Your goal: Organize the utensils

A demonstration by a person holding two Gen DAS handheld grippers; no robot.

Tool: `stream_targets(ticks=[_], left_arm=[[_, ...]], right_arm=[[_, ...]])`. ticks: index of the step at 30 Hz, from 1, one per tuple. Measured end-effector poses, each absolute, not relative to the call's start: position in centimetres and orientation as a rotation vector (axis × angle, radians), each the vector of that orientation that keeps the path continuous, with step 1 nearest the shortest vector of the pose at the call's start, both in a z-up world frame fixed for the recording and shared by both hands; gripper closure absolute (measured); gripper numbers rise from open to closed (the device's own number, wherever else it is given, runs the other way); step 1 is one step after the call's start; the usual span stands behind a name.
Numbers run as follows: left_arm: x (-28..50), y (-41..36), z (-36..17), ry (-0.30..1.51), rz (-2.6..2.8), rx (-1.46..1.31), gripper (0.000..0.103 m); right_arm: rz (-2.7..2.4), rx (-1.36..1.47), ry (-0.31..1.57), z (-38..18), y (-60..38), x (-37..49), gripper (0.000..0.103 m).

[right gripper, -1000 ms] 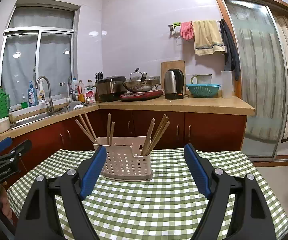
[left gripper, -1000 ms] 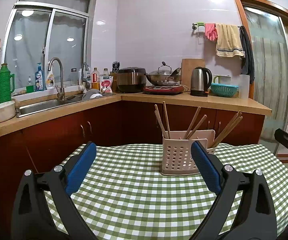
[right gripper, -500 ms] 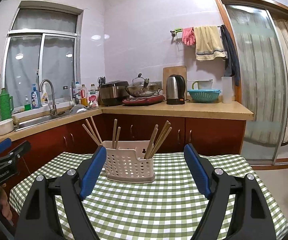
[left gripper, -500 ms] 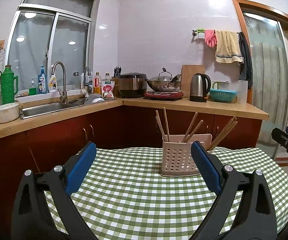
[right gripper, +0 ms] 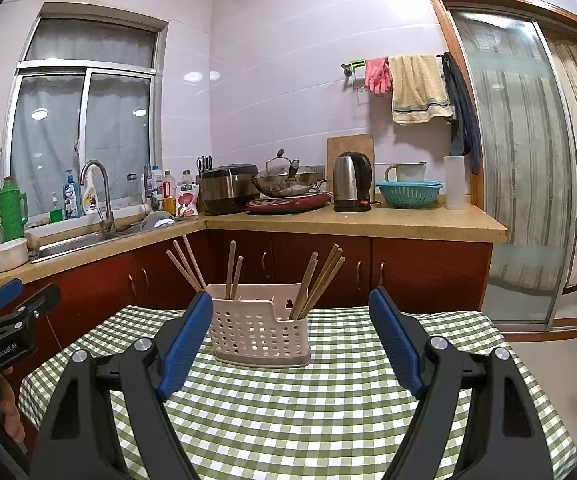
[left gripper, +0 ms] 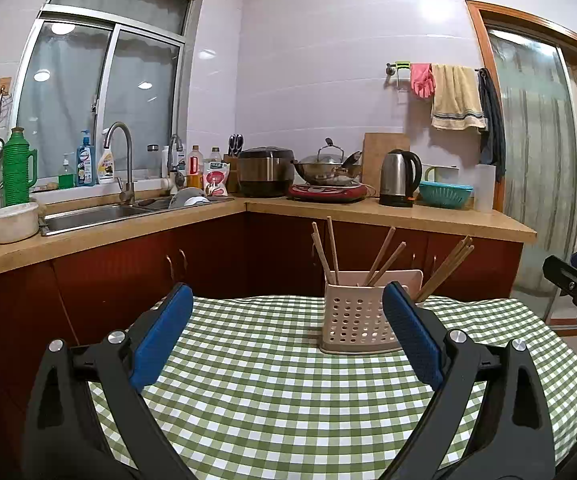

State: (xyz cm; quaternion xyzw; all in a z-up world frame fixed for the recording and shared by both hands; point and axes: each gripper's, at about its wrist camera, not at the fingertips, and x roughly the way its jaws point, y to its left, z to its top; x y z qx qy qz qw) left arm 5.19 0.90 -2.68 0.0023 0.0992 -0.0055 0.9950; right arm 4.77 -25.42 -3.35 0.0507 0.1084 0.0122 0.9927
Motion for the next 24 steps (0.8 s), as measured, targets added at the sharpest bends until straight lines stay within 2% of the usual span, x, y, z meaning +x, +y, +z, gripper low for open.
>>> stream_targets(ticks=[24], left_arm=[[5.52, 0.21, -2.96, 0.183, 0.012, 0.041, 0.004]], right_arm=[[0.027, 0.1, 0.231, -3.81, -24.63, 4.98, 0.025]])
